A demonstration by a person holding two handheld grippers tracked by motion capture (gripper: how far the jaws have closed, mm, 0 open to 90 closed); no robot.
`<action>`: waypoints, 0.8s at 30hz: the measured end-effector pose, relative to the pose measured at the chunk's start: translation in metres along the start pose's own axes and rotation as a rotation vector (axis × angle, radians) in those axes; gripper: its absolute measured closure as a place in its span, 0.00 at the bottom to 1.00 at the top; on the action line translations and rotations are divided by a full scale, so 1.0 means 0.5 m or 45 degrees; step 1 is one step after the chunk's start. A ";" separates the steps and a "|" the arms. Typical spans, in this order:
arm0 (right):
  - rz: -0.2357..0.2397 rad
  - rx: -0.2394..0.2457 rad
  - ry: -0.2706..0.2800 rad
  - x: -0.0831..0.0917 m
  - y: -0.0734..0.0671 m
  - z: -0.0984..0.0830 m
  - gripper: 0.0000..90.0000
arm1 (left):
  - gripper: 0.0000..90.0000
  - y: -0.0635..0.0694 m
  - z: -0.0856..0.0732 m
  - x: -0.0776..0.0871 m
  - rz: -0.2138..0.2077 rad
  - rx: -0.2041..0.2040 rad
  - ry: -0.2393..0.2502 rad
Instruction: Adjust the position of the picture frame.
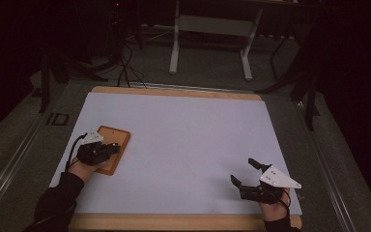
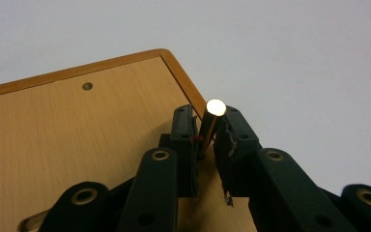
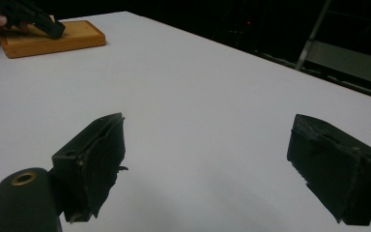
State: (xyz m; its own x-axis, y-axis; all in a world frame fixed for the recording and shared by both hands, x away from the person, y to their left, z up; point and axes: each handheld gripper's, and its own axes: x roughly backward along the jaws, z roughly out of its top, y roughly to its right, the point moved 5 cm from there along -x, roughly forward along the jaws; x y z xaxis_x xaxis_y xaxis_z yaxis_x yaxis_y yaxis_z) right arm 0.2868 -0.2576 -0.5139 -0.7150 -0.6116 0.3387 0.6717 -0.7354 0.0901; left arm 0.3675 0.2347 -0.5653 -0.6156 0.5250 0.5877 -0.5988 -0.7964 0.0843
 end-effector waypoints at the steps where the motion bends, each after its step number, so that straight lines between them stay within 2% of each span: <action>1: 0.002 -0.001 -0.001 0.000 0.000 0.000 0.14 | 0.87 0.000 0.000 0.000 -0.008 0.004 0.001; 4: 0.000 0.004 -0.007 -0.002 0.000 -0.001 0.15 | 0.87 0.001 -0.001 -0.002 -0.001 0.011 0.016; 5: 0.002 0.005 -0.007 -0.002 0.000 -0.001 0.15 | 0.90 0.000 -0.001 -0.002 0.005 0.014 0.019; 10: -0.002 0.009 -0.012 -0.002 0.000 -0.002 0.15 | 0.93 0.004 -0.001 -0.003 0.042 -0.015 0.023; 15: -0.005 0.006 -0.016 -0.002 0.001 -0.002 0.15 | 0.94 0.005 0.004 -0.001 0.057 -0.032 -0.005; 21: -0.005 -0.004 -0.018 -0.002 0.003 -0.003 0.15 | 0.94 -0.005 0.012 0.016 0.029 0.017 0.048; 24: -0.003 -0.003 -0.021 -0.002 0.002 -0.003 0.15 | 0.94 -0.007 0.013 0.020 0.018 0.015 0.041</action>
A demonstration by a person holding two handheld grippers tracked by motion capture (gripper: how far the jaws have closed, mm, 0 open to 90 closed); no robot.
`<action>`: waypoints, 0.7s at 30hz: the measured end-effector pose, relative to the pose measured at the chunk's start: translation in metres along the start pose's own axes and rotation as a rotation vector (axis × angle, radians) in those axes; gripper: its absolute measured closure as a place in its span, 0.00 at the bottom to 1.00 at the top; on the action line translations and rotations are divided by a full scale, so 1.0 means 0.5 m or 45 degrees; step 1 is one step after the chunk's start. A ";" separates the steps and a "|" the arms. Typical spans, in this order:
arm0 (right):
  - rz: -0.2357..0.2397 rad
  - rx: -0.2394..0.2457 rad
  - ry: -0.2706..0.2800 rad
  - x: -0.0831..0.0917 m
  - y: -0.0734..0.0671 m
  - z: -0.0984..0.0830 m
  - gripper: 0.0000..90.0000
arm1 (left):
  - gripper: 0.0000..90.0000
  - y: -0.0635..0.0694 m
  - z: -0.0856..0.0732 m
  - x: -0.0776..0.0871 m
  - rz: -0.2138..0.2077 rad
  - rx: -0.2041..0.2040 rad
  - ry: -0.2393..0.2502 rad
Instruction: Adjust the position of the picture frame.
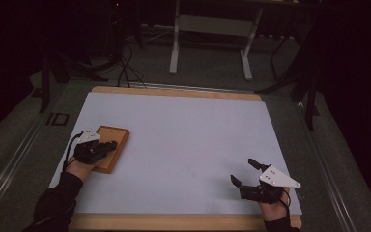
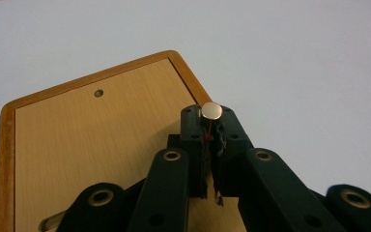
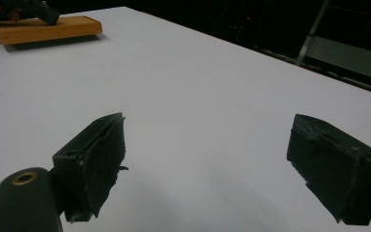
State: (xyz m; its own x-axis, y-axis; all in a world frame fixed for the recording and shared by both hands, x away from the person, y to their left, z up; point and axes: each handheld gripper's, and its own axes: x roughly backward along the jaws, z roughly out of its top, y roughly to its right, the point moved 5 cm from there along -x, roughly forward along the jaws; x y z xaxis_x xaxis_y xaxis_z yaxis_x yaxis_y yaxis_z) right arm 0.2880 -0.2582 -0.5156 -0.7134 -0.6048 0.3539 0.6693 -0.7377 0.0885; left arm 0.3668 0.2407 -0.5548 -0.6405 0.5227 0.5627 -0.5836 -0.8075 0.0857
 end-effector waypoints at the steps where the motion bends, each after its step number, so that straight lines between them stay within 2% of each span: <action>1: 0.000 0.000 0.001 0.000 0.000 0.000 0.15 | 0.94 0.001 0.000 0.000 0.002 -0.007 -0.008; 8: 0.000 -0.003 0.001 0.000 0.001 0.000 0.15 | 0.95 0.001 0.004 0.004 0.000 -0.002 -0.009; 13: -0.001 -0.003 0.002 0.000 0.001 0.000 0.15 | 0.95 0.003 0.007 0.008 0.008 -0.018 -0.013; 21: 0.000 -0.009 0.000 0.000 0.002 0.000 0.15 | 0.95 0.014 0.016 0.012 -0.038 -0.020 -0.012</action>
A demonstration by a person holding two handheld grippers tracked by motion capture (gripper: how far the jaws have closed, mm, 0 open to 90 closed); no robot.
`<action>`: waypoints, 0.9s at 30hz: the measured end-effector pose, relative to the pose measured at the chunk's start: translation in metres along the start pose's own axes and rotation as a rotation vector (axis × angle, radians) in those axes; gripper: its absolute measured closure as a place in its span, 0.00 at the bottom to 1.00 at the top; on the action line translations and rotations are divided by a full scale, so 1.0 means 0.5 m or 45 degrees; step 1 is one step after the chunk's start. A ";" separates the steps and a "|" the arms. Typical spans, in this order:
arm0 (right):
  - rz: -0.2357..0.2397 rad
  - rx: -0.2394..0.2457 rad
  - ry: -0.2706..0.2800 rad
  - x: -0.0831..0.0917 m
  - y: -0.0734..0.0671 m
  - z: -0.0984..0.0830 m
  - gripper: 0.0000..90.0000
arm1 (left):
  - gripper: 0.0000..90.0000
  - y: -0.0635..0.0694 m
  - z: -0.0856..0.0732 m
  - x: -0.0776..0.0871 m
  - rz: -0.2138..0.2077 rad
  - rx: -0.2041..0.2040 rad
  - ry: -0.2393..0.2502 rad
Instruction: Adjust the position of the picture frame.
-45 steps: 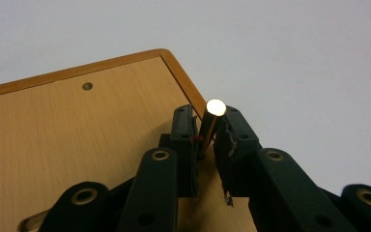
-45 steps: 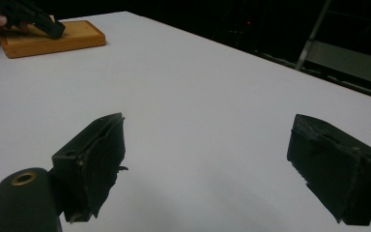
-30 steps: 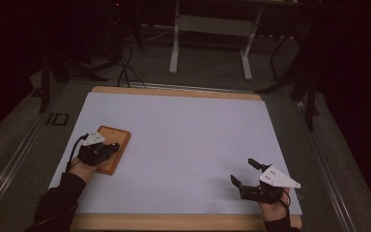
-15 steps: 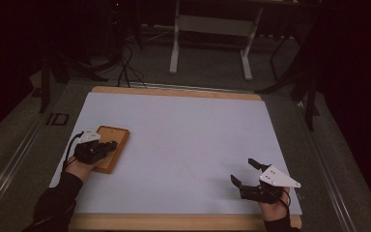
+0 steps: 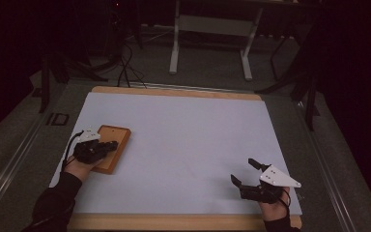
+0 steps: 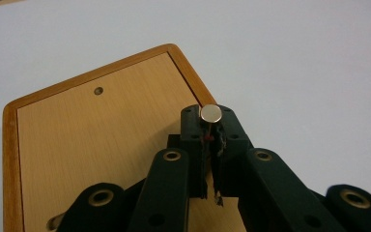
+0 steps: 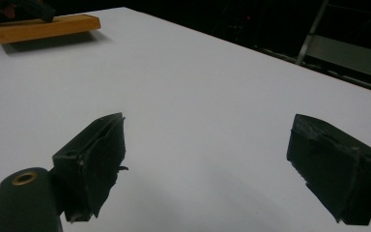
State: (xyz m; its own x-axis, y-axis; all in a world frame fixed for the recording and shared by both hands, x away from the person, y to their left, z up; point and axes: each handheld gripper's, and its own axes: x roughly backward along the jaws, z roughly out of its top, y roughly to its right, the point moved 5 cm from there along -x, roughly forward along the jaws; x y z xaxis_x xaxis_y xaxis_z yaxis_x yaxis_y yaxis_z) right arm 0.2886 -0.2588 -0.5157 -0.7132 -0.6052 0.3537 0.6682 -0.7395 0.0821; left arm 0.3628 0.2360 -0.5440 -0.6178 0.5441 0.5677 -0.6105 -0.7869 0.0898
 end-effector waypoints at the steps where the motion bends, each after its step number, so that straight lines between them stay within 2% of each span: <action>1: 0.001 -0.001 0.000 0.000 0.000 0.000 0.15 | 0.95 0.003 0.002 0.000 -0.006 -0.001 0.001; 10: 0.000 0.001 0.000 0.000 -0.001 0.000 0.15 | 0.94 0.028 0.024 -0.002 -0.047 -0.030 0.001; 14: 0.001 0.002 0.000 0.000 -0.001 0.001 0.15 | 0.95 0.060 0.042 -0.010 -0.068 -0.062 -0.014; 16: 0.002 0.003 0.000 0.000 -0.001 0.001 0.15 | 0.95 0.066 0.046 -0.012 -0.077 -0.068 -0.015; 18: 0.001 0.002 0.001 0.001 -0.001 0.001 0.15 | 0.94 0.086 0.060 -0.018 -0.105 -0.093 -0.012; 27: 0.002 0.003 0.011 0.002 -0.001 0.003 0.15 | 0.94 0.135 0.096 -0.042 -0.175 -0.147 -0.011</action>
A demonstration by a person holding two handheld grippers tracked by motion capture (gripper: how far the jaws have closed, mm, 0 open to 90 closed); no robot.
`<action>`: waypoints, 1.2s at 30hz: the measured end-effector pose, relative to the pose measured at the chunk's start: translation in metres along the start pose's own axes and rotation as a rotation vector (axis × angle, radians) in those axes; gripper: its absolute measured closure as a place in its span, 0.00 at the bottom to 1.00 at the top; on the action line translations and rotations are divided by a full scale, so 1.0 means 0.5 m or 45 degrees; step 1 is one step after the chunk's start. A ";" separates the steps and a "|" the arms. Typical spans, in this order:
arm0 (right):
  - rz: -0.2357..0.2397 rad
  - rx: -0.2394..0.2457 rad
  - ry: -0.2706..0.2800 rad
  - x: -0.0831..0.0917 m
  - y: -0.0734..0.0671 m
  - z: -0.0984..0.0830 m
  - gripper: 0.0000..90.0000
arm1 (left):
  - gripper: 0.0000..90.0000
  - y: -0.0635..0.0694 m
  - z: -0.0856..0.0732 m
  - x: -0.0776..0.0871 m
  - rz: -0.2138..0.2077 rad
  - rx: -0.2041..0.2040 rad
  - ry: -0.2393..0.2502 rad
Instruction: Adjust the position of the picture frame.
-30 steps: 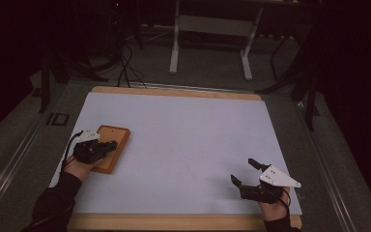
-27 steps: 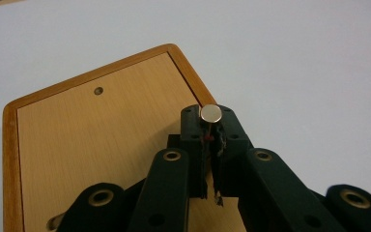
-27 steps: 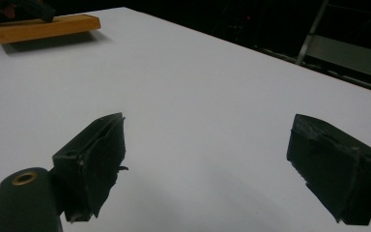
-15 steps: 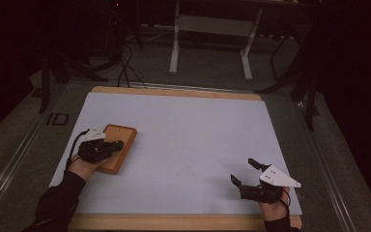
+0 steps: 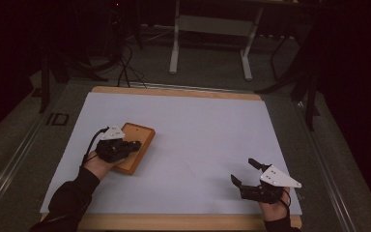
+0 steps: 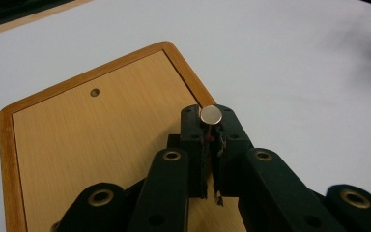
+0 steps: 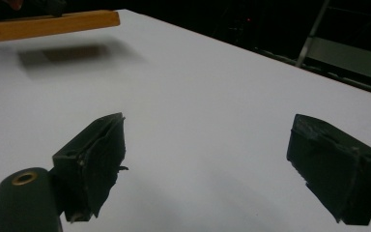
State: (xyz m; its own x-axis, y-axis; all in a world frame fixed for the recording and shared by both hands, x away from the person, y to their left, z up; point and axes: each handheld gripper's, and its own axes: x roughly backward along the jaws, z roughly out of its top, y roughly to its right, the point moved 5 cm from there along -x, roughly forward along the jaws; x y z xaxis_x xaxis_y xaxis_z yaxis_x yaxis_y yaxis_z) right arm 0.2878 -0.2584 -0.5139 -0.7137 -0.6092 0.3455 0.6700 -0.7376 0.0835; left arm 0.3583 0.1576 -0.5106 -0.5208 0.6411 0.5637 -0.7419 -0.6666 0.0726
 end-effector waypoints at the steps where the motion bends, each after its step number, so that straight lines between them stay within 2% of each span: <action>1: 0.000 0.000 0.001 0.000 0.000 0.000 0.15 | 0.94 0.005 0.005 -0.004 -0.004 -0.009 0.005; 10: 0.001 0.003 0.006 0.003 0.001 0.002 0.15 | 0.94 0.055 0.046 -0.052 -0.074 -0.083 -0.014; 17: 0.005 0.005 0.014 0.007 0.000 0.003 0.15 | 0.94 0.085 0.067 -0.092 -0.127 -0.111 -0.020; 29: 0.017 0.005 0.024 0.009 0.001 0.005 0.15 | 0.94 0.128 0.089 -0.166 -0.201 -0.129 -0.050; 36: 0.021 0.004 0.026 0.010 -0.001 0.006 0.15 | 0.94 0.143 0.091 -0.206 -0.215 -0.126 -0.065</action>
State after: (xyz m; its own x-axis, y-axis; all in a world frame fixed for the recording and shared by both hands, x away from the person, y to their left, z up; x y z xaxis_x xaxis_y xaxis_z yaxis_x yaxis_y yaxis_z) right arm 0.2845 -0.2602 -0.5095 -0.7064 -0.6273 0.3277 0.6825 -0.7264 0.0808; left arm 0.3781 0.0267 -0.5263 -0.3650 0.7189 0.5916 -0.8563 -0.5086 0.0898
